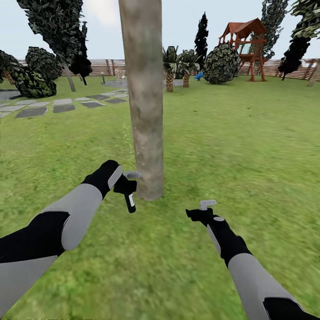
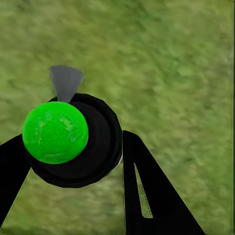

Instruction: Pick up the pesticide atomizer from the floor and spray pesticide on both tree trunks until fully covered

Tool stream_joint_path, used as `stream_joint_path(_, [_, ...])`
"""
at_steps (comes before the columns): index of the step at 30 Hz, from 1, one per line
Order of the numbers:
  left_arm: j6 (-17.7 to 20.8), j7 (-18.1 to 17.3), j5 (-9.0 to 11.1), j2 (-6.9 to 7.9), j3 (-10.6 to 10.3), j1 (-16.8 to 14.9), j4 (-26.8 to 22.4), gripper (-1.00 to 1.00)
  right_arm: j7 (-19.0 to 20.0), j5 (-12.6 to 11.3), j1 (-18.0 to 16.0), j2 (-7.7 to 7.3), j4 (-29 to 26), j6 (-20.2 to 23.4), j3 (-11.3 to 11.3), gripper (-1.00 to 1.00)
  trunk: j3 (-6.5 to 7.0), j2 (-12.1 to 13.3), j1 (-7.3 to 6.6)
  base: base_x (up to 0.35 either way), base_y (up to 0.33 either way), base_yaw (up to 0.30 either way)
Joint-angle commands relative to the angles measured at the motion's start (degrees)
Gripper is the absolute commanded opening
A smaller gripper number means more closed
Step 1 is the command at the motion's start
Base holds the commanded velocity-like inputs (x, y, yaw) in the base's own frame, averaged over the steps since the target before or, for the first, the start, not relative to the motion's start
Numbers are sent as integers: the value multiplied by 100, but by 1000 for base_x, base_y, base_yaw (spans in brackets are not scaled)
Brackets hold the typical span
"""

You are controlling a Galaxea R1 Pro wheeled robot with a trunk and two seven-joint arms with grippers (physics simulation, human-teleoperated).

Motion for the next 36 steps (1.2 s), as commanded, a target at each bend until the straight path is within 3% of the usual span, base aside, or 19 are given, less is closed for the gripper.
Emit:
stream_joint_path(1, [25, 13, 24, -2, 15, -4, -4, -100, 46, 62, 0, 6, -12, 28, -36, 100, -5, -2, -1, 0, -272, 50])
stream_joint_path(6, [22, 46, 19, -2, 15, 108, 0, -100, 46, 59, 0, 6, -12, 30, -29, 100, -5, -2, -1, 0, -267, 10])
stream_joint_path(12, [7, 421, 32, 24, 15, 492, -78, -100, 62, 65, 0, 2, -9, 36, -5, 100, -5, -2, -1, 0, -124, 0])
stream_joint_path(25, [-37, 442, 43, 25, 23, 517, -65, -100, 64, 66, 0, -8, -12, 36, -11, 100, -5, -2, -1, 180, -56, 0])
stream_joint_path(36, [-42, 445, 37, 24, 23, 567, -83, -100, 61, 66, 0, -3, -15, 36, -23, 100, -5, -2, -1, 9, -88, 3])
